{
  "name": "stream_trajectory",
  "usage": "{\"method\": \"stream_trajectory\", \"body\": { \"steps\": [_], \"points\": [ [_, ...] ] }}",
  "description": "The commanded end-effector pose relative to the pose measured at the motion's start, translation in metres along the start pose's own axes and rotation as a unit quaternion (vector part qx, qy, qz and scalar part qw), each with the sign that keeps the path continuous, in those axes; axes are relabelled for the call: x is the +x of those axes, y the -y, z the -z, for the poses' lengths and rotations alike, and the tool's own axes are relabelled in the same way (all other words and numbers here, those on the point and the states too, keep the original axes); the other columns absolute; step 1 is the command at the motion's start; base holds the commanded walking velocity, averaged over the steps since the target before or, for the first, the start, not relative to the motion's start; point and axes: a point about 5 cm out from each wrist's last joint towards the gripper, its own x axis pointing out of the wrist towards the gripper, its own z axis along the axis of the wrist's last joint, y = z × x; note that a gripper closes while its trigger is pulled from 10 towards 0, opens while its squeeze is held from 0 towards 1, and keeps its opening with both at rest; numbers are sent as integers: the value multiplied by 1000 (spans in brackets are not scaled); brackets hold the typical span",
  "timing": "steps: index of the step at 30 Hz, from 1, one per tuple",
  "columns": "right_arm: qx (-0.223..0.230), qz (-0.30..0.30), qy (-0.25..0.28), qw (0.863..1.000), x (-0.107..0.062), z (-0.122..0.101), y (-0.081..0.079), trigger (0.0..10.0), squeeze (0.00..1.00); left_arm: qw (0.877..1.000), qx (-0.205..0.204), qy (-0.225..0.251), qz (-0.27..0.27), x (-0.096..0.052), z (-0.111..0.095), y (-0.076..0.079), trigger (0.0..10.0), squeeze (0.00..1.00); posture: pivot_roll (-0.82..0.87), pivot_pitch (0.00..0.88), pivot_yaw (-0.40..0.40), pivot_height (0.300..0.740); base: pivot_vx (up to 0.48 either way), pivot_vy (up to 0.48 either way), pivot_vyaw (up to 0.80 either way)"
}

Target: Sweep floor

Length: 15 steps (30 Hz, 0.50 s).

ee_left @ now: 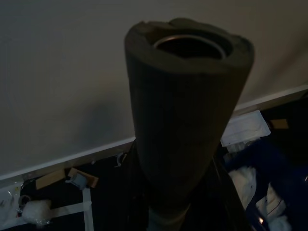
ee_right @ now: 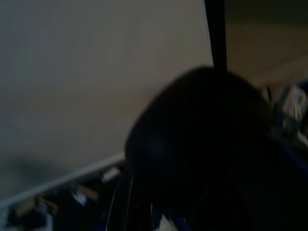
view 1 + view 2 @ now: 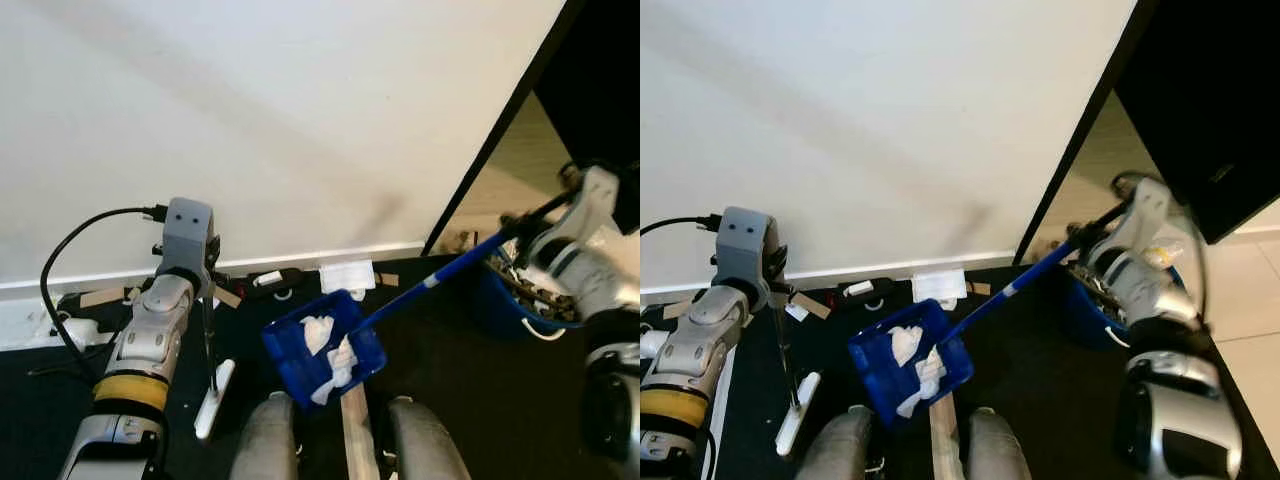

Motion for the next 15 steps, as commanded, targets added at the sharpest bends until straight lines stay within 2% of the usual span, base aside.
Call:
{"method": "stream_trajectory", "body": {
  "steps": [1,6,7,10,11,14,15],
  "points": [
    [34,-32,20,999,-2,-12,-6,10000,0,1000,0,-4,8,2,3,9,10000,0,40,51,-13,740,0,0,0],
    [23,-79,64,995,-22,-75,-19,10000,0,999,-6,-13,38,5,5,29,10000,0,20,55,-13,740,0,0,0],
    [23,-79,64,995,-22,-75,-19,10000,0,999,-6,-13,38,5,5,29,10000,0,20,55,-13,740,0,0,0],
    [-17,-83,65,994,-39,-105,-17,10000,0,998,-1,-15,58,6,6,38,10000,0,14,54,-14,740,0,0,0],
    [-17,-83,65,994,-39,-105,-17,10000,0,998,-1,-15,58,6,6,38,10000,0,14,54,-14,740,0,0,0],
    [-56,-81,63,993,-58,-133,-12,10000,0,997,-8,-14,81,6,5,46,10000,0,3,53,-15,740,0,0,0],
    [-56,-81,63,993,-58,-133,-12,10000,0,997,-8,-14,81,6,5,46,10000,0,3,53,-15,740,0,0,0]
  ]
}}
